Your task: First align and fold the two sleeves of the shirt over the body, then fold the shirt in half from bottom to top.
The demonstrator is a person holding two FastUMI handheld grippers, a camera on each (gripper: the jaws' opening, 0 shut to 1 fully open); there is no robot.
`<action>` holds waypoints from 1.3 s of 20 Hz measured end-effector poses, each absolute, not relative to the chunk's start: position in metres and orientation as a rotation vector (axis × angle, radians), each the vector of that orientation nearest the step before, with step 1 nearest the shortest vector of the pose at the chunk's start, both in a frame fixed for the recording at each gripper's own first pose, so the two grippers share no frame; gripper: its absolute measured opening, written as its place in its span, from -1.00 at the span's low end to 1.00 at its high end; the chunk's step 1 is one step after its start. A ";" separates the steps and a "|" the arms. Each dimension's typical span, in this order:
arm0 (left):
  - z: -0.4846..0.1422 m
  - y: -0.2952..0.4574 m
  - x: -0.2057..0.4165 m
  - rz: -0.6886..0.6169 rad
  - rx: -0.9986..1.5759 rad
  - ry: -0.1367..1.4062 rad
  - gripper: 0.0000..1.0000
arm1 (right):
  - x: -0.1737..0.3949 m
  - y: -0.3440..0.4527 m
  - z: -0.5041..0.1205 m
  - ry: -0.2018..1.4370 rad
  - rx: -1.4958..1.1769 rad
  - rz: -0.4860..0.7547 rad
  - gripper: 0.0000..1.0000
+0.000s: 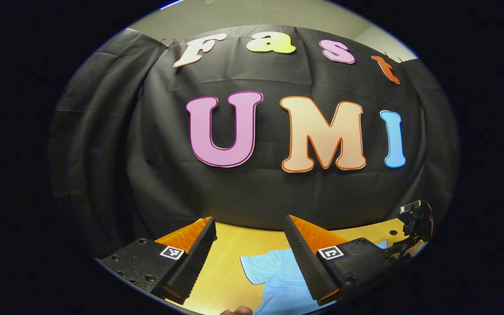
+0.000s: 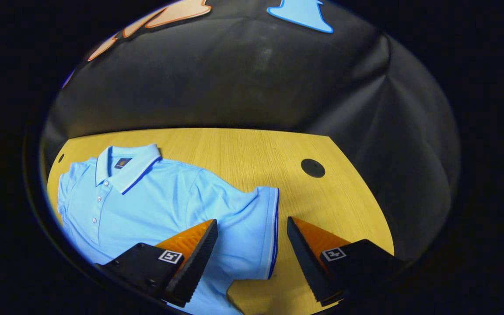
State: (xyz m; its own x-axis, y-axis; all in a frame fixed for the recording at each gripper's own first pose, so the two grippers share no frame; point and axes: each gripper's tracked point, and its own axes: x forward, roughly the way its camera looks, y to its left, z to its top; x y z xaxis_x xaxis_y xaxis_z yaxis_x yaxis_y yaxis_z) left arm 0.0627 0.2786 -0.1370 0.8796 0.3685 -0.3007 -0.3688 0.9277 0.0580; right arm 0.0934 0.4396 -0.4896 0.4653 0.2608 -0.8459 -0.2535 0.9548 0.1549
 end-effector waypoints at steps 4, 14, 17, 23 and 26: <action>-0.144 0.284 0.063 0.396 -0.008 0.327 0.89 | 0.090 0.442 -0.499 1.084 0.062 0.281 0.99; -0.146 0.283 0.060 0.395 -0.024 0.338 0.90 | 0.073 0.475 -0.486 1.136 0.268 0.328 -0.94; -0.145 0.285 0.060 0.403 -0.021 0.330 0.91 | 0.072 0.506 -0.453 1.085 0.373 0.429 -0.94; -0.155 0.286 0.058 0.408 -0.052 0.352 0.91 | 0.051 0.570 -0.388 1.066 0.619 0.577 -0.94; -0.168 0.287 0.053 0.403 -0.077 0.386 0.92 | 0.031 0.597 -0.386 1.117 0.698 0.614 -0.95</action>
